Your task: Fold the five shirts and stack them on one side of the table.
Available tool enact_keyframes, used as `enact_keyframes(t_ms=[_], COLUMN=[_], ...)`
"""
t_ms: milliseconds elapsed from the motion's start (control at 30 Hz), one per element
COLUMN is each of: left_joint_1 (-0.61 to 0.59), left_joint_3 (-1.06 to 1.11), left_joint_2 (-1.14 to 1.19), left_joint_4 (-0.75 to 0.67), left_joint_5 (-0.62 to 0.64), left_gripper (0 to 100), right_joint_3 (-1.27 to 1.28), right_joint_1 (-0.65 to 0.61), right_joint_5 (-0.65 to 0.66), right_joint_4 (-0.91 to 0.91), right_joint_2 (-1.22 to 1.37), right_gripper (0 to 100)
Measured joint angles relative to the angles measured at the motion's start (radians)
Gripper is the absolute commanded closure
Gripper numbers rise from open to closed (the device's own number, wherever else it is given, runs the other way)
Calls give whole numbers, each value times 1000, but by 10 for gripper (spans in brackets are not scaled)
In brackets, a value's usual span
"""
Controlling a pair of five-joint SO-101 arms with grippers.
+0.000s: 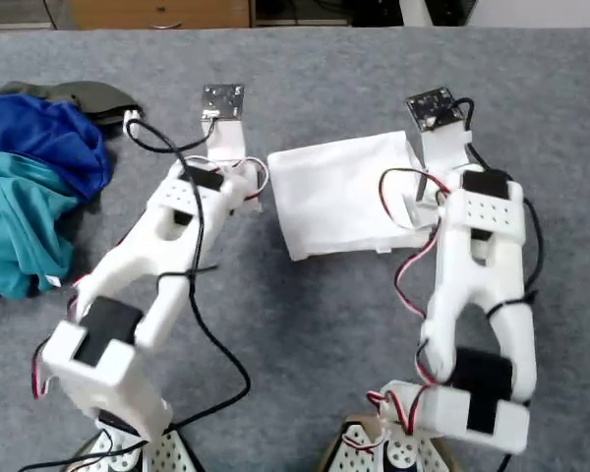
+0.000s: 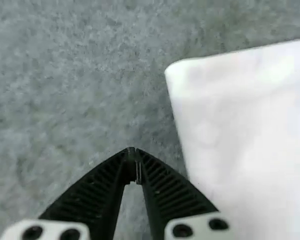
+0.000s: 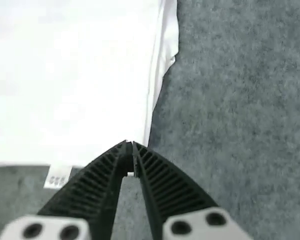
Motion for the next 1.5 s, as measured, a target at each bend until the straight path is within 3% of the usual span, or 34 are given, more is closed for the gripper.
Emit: enact_keyframes(t_ms=[400, 633, 1000, 1267, 1500], left_joint_1=[52, 31, -9, 0, 31], left_joint_3=[-491, -709, -1226, -1623, -1688], left_joint_2=[370, 546, 825, 848, 848], left_joint_4=[25, 199, 572, 842, 930], left_joint_5=[15, 68, 86, 64, 46], left_gripper=[981, 981, 981, 979, 979], right_joint_3=[-2, -58, -69, -69, -69], right_joint_1=[-8, -8, -8, -8, -8], right_joint_5=[66, 66, 66, 66, 66], right_joint_4=[-49, -49, -46, -46, -46], right_joint_2=[195, 279, 288, 288, 288], right_gripper=[995, 995, 995, 995, 995])
